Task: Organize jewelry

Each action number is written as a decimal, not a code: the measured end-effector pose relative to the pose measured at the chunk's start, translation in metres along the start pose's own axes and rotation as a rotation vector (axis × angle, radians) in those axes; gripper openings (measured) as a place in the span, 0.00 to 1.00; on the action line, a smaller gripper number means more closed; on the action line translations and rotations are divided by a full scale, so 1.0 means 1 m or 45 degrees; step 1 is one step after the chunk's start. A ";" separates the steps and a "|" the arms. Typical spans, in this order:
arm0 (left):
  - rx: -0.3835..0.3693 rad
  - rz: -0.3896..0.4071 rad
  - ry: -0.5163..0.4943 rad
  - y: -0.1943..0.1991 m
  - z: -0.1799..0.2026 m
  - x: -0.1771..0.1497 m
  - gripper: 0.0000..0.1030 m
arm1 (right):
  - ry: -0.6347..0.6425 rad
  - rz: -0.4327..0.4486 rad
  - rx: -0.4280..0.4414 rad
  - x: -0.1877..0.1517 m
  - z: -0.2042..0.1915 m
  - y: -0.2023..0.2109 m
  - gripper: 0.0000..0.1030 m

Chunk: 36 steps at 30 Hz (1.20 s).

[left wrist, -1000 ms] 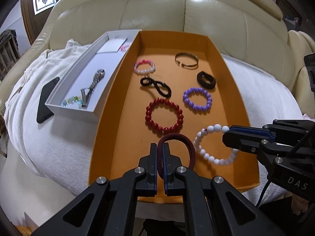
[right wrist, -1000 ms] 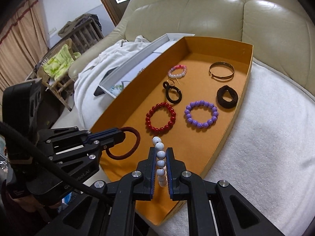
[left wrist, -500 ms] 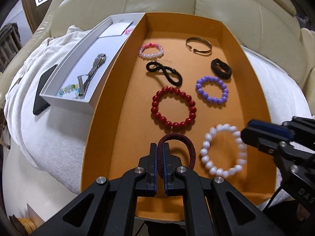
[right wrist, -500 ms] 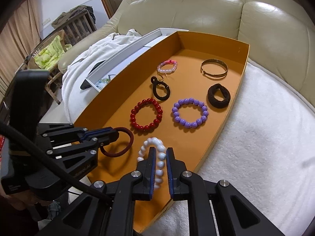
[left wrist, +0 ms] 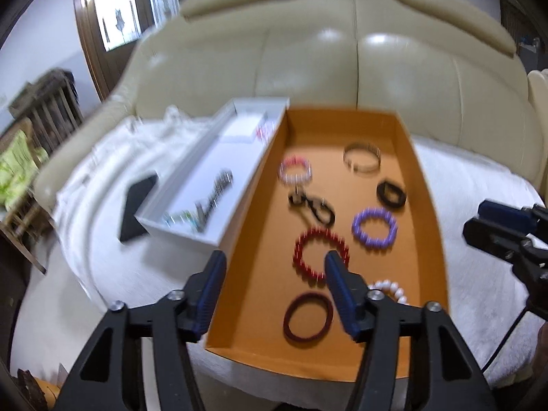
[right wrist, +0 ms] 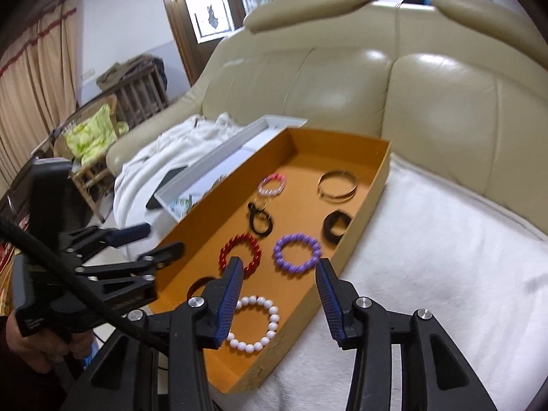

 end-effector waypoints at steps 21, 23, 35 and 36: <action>0.113 0.336 -0.118 0.123 0.042 0.049 0.78 | -0.028 0.200 -0.060 0.007 0.022 0.089 0.47; 0.114 0.348 -0.114 0.129 0.045 0.051 0.81 | -0.036 0.225 -0.074 0.008 0.025 0.099 0.47; 0.167 0.396 -0.039 0.154 0.040 0.060 0.90 | -0.050 0.339 -0.153 0.011 0.038 0.143 0.51; 0.168 0.402 -0.040 0.155 0.039 0.060 0.90 | -0.053 0.349 -0.166 0.011 0.039 0.146 0.53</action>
Point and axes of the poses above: each gripper's, at about its wrist camera, not at the fingertips, and y roughly against the way its jaws point, z to its right, x to its top, the point moved 8 cm from there along -y, roughly the way its jaws point, and after that the axes turned 1 degree about y, right-handed, at the moved point
